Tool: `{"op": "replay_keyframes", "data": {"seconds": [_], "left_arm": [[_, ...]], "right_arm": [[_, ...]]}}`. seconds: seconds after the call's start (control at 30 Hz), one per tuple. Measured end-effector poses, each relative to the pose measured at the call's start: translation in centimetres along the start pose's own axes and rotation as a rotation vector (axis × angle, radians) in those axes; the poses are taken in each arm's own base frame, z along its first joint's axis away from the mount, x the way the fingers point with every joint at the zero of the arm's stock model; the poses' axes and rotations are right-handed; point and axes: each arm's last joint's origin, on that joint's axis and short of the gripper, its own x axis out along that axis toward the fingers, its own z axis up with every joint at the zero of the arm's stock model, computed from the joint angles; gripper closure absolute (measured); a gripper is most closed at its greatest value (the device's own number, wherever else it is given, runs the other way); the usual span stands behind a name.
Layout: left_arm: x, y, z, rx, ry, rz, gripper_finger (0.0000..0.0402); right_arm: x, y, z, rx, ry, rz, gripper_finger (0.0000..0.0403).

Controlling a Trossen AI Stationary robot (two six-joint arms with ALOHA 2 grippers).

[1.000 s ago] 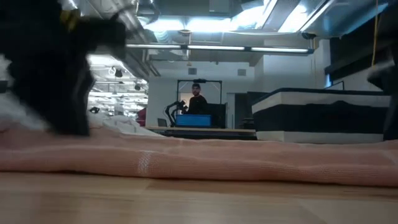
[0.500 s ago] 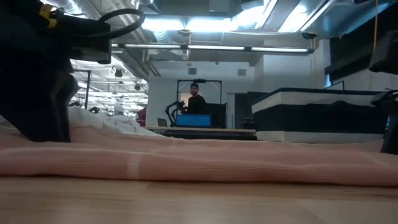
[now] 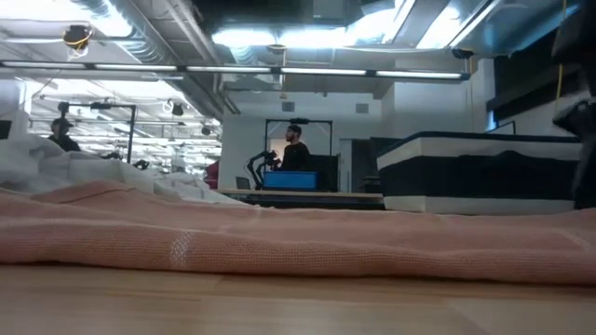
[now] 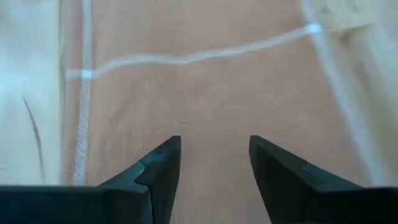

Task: Fold towel
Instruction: Fold the brown towel

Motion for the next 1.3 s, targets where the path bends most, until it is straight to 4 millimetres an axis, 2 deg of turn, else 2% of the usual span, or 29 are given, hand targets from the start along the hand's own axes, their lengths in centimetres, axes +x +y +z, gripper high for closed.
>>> {"op": "replay_keyframes", "data": {"seconds": [0.1,0.2,0.33,0.5,0.67,0.8,0.97,1.13,1.3], "left_arm": [[3.1,0.9,-1.3,0.028,0.063,-0.041,0.027],[5.9,1.7,-2.8,0.029,0.124,-0.085,0.027],[8.1,2.3,-4.8,0.011,0.194,-0.072,0.027],[8.5,2.3,-5.3,0.015,0.216,-0.077,0.027],[8.2,1.8,-5.2,0.049,0.204,-0.1,0.027],[8.2,1.7,-5.2,0.056,0.208,-0.101,0.027],[8.1,1.6,-5.3,0.057,0.21,-0.107,0.027],[8.1,1.6,-5.2,0.05,0.207,-0.107,0.027],[8.1,1.6,-5.2,0.049,0.206,-0.108,0.027]], "right_arm": [[-2.1,0.3,1.3,0.101,0.014,0.017,0.021],[-4.1,0.0,1.6,0.23,0.157,0.114,0.021],[-5.5,-1.1,1.5,0.377,0.214,0.145,0.021],[-5.6,-2.5,0.6,0.537,0.205,0.123,0.021],[-4.6,-3.0,-0.4,0.681,0.219,0.123,0.021],[-3.7,-3.3,-1.2,0.731,0.237,0.145,0.0205],[-2.8,-4.3,-2.7,0.789,0.309,0.091,0.0163],[-1.6,-5.0,-4.0,0.832,0.307,0.123,0.0117],[-0.9,-5.4,-4.6,0.863,0.271,0.137,0.0103]]}}
